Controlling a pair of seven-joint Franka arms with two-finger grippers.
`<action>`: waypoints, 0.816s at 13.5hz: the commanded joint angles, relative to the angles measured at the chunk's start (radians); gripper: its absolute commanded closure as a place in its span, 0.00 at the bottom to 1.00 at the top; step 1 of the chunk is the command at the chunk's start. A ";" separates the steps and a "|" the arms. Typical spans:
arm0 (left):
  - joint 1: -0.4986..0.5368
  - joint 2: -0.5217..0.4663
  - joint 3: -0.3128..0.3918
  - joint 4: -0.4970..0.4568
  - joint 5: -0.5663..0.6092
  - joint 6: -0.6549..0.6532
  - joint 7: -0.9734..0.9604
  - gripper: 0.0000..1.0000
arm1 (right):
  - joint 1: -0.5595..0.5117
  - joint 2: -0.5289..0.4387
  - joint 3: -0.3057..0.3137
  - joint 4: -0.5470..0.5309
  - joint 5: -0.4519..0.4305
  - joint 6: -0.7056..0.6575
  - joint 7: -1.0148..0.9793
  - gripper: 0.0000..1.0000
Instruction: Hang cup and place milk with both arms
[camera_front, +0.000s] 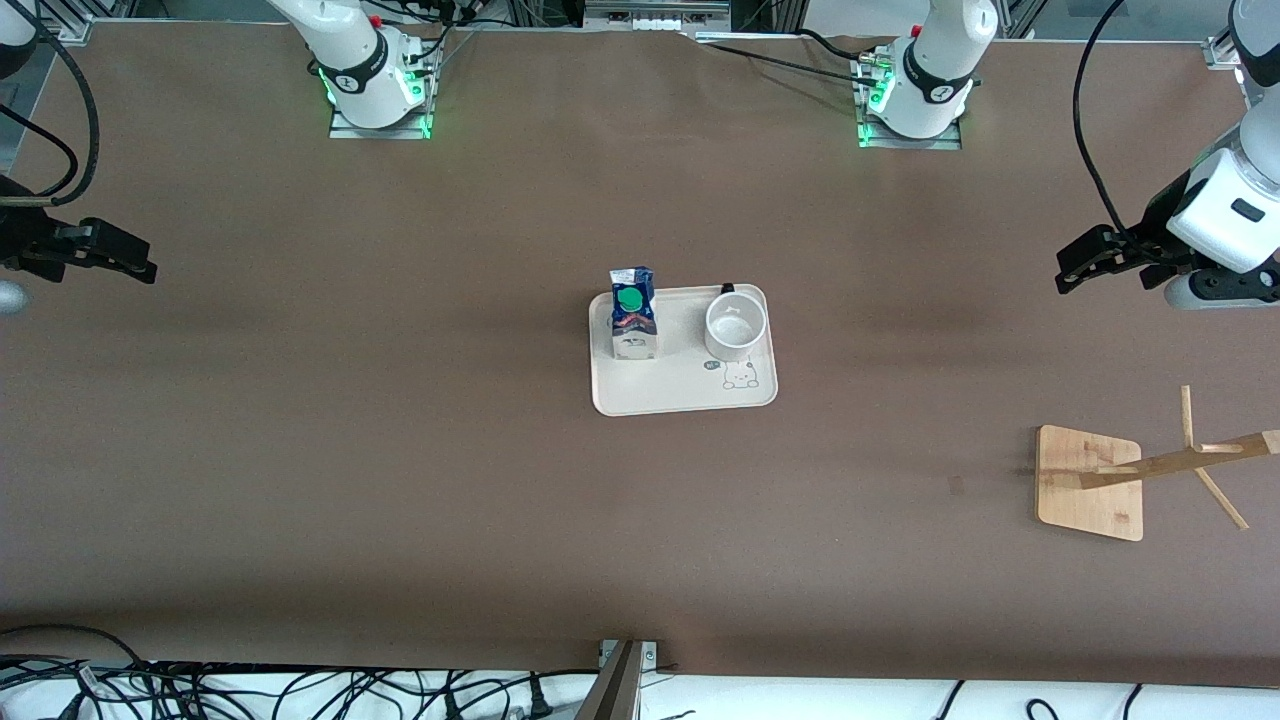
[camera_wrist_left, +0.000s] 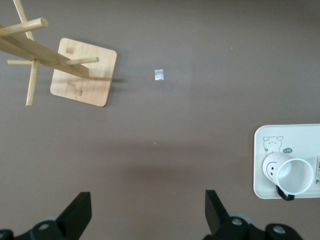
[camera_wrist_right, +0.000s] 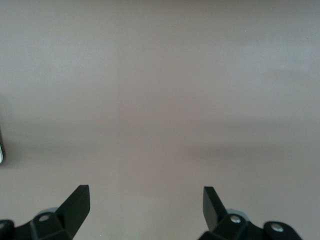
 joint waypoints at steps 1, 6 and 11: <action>0.000 0.009 -0.005 0.025 0.006 -0.021 -0.008 0.00 | -0.002 0.002 0.005 0.017 -0.003 -0.020 -0.017 0.00; 0.000 0.017 -0.005 0.025 0.006 -0.018 -0.008 0.00 | -0.001 0.002 0.006 0.017 -0.004 -0.020 -0.014 0.00; 0.000 0.019 -0.005 0.025 0.008 -0.018 -0.006 0.00 | 0.028 0.008 0.005 0.014 0.023 -0.040 -0.011 0.00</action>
